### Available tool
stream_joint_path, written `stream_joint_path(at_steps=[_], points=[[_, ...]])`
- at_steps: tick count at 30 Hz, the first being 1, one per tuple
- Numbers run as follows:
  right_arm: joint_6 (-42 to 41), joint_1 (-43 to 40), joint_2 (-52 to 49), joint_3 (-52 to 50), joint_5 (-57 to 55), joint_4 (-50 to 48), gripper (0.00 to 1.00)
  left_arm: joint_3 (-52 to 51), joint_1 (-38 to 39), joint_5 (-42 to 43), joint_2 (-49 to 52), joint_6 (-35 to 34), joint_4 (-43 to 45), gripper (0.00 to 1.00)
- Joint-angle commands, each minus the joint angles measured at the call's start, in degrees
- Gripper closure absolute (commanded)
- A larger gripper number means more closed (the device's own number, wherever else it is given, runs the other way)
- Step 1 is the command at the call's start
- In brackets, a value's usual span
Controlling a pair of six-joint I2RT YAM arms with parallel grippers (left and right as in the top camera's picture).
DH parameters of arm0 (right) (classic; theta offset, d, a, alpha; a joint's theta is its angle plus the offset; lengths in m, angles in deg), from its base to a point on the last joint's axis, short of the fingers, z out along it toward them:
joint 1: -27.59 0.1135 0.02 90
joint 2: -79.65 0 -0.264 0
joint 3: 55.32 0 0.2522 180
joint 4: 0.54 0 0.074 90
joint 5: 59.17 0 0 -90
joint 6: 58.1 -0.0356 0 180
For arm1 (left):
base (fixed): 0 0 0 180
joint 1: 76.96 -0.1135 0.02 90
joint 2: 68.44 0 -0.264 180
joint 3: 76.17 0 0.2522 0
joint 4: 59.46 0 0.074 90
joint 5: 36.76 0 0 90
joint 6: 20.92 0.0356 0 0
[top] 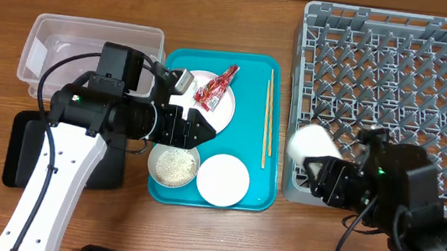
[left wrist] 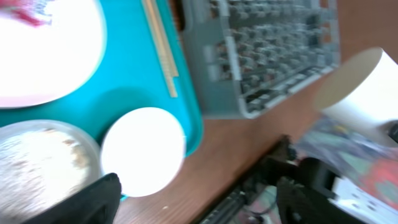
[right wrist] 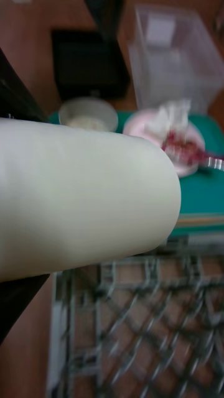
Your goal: Sort waste into correct bins and load items into the dishwasher
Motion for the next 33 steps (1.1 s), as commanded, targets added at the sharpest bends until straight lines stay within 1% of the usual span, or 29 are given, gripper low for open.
stream_joint_path(at_steps=[1, 5, 7, 10, 11, 12, 14, 17, 19, 22, 24, 26, 28, 30, 33], points=[[-6.6, -0.2, -5.8, 1.2, -13.2, 3.6, 0.44, 0.4, 1.6, -6.3, -0.1, -0.4, -0.3, 0.23], [-6.8, -0.2, -14.9, 1.2, -14.9, 4.2, 0.42, 0.4, 4.5, -11.7, -0.8, -0.5, -1.2, 0.27], [-8.2, -0.2, -19.1, 1.2, -16.2, 4.3, 0.42, 0.4, 6.3, -14.4, -1.3, -0.5, -2.3, 0.29], [-8.3, -0.2, -25.8, 1.2, -15.1, 4.7, 0.41, 0.4, 9.1, -18.2, -2.4, -0.5, -4.1, 0.32], [-8.3, -0.2, -26.8, 1.2, -14.8, 5.1, 0.38, 0.4, 9.9, -18.9, -2.8, -0.6, -4.4, 0.33], [-8.3, -0.2, -29.5, 1.2, -13.8, 5.9, 0.27, 0.4, 11.4, -21.0, -3.7, -1.6, -4.7, 0.33], [-8.3, -0.2, -31.1, 1.2, -12.0, 6.1, 0.18, 0.4, 13.0, -23.4, -4.9, -3.3, -4.6, 0.33], [-8.3, -0.2, -30.4, 1.9, -12.0, 5.2, 0.09, 0.4, 15.2, -26.6, -5.9, -5.7, -4.0, 0.32], [-8.3, -0.2, -28.8, 3.5, -12.1, 5.0, 0.06, 0.3, 16.9, -29.1, -5.7, -6.9, -3.8, 0.32], [-8.0, -0.2, -25.0, 7.1, -12.1, 4.8, 0.05, -0.1, 19.4, -36.6, -4.7, -10.8, -4.0, 0.32], [-7.8, 0.0, -21.8, 9.7, -12.0, 4.7, 0.05, -1.2, 20.6, -41.9, -3.4, -15.7, -4.0, 0.34], [-7.8, 0.0, -18.6, 11.4, -11.2, 4.0, 0.05, -3.1, 20.9, -44.3, -2.0, -19.0, -3.1, 0.34], [-7.8, 0.0, -15.0, 11.8, -9.1, 2.3, 0.02, -5.8, 20.9, -44.7, -0.2, -20.5, -0.8, 0.36], [-7.8, 0.0, -11.4, 11.8, -6.8, 1.0, 0.0, -8.8, 20.8, -44.6, 2.1, -20.7, 3.4, 0.37], [-7.8, 0.0, -8.3, 11.8, -5.8, 1.0, 0.0, -11.3, 20.9, -42.8, 6.3, -20.7, 9.0, 0.46]])
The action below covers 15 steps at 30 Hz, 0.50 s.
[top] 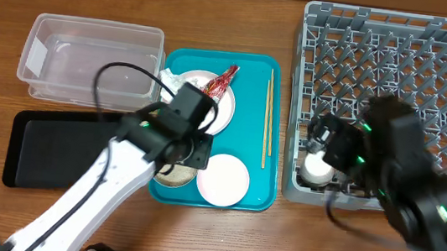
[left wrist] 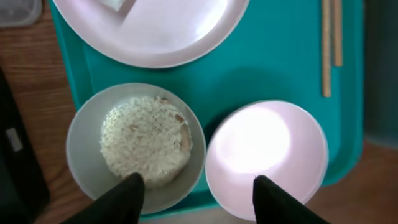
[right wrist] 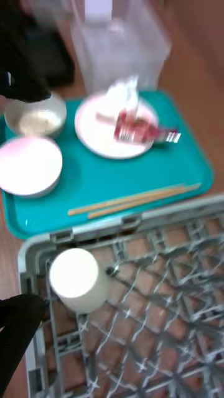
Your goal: Sort waste into correct bins and load items into the dishwasher
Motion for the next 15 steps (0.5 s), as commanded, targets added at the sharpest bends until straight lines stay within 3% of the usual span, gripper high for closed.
stream_joint_path(at_steps=[1, 6, 13, 15], points=[[0.2, -0.1, 2.9, 0.8, 2.6, 0.3, 0.0, -2.5, 0.3, 0.0, 5.6, -2.8, 3.7, 0.48], [0.4, -0.1, 3.7, 0.8, 2.6, 3.2, 0.0, -2.4, 0.3, 4.7, 10.2, -3.0, 7.6, 0.56], [1.5, -0.1, 2.3, 0.7, 2.6, 5.3, 0.0, -2.3, 2.0, 5.5, 9.2, 0.2, 8.2, 0.51], [1.5, -0.1, 2.0, 0.7, 2.6, 5.3, 0.0, -2.4, 3.5, 7.8, 9.4, 3.8, 9.3, 0.51]])
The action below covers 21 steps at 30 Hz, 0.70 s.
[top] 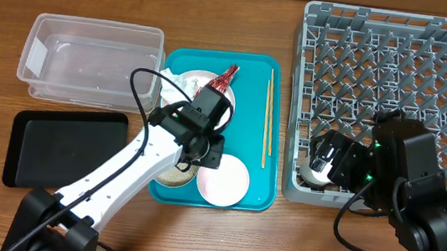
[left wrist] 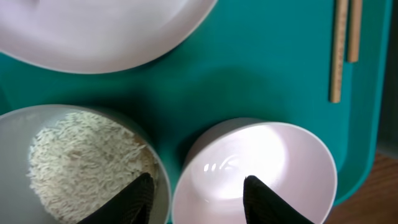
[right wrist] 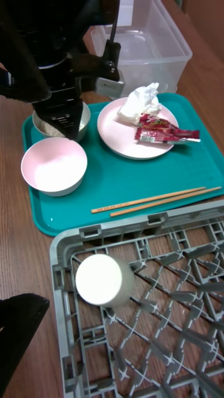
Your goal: Sort waste into correct bins and load items into the dishwasher
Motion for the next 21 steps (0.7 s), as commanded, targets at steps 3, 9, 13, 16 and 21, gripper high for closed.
stream_joint_path(at_steps=[3, 9, 13, 16, 21], points=[[0.8, -0.1, -0.9, 0.7, 0.3, 0.0, 0.0, -0.2, 6.6, 3.8, -0.5, 9.7, 2.4, 0.47], [0.8, -0.1, -1.2, 0.7, 0.3, 0.0, 0.0, -0.2, 15.2, -2.7, 2.5, 10.9, 3.0, 0.37], [0.8, -0.1, -1.2, 0.7, 0.3, 0.0, 0.0, -0.2, 17.5, -3.4, 6.7, 13.1, 4.1, 0.39], [0.8, -0.1, -1.2, 0.7, 0.2, 0.1, 0.0, 0.1, 17.9, -3.4, 8.9, 13.1, 4.4, 0.43], [0.8, -0.1, -1.2, 0.7, 0.2, 0.0, 0.0, 1.3, 18.0, -1.7, 9.0, 16.6, 4.0, 0.52]])
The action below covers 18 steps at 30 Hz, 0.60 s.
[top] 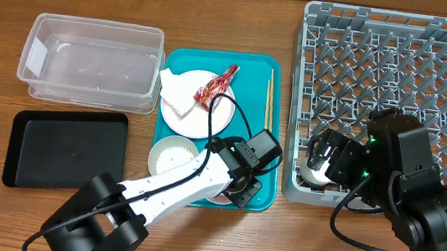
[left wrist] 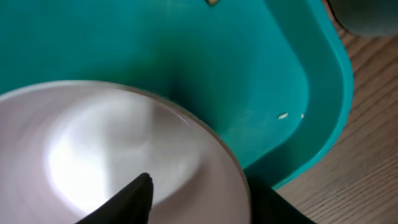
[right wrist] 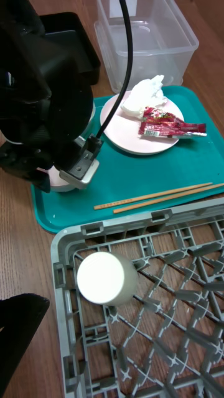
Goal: Sort waste into correct bins and load items into the dishwasher
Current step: 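Grasp the rice-filled bowl with the left gripper and lift it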
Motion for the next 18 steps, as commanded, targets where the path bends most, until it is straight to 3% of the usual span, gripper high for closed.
stream_joint_path(at_steps=[1, 9, 13, 16, 18], points=[[0.3, -0.1, 0.1, 0.7, 0.1, -0.3, 0.0, 1.2, 0.4, 0.1, 0.0, 4.0, -0.1, 0.53], [0.3, -0.1, 0.1, 0.7, 0.1, -0.3, 0.0, 1.2, 0.9, 0.4, 0.9, 4.6, -0.2, 0.65], [0.3, -0.1, 0.1, 0.7, 0.1, -0.2, 0.0, 1.9, 1.1, 1.4, 0.9, 4.8, -2.3, 0.55], [0.3, -0.1, 0.1, 0.7, 0.1, 0.1, 0.0, 5.0, 1.1, 1.4, 0.8, 2.4, -6.9, 0.65], [0.3, -0.1, 0.1, 0.7, 0.0, 0.2, 0.0, 8.1, 1.1, -0.9, 0.1, -0.3, -10.1, 0.66]])
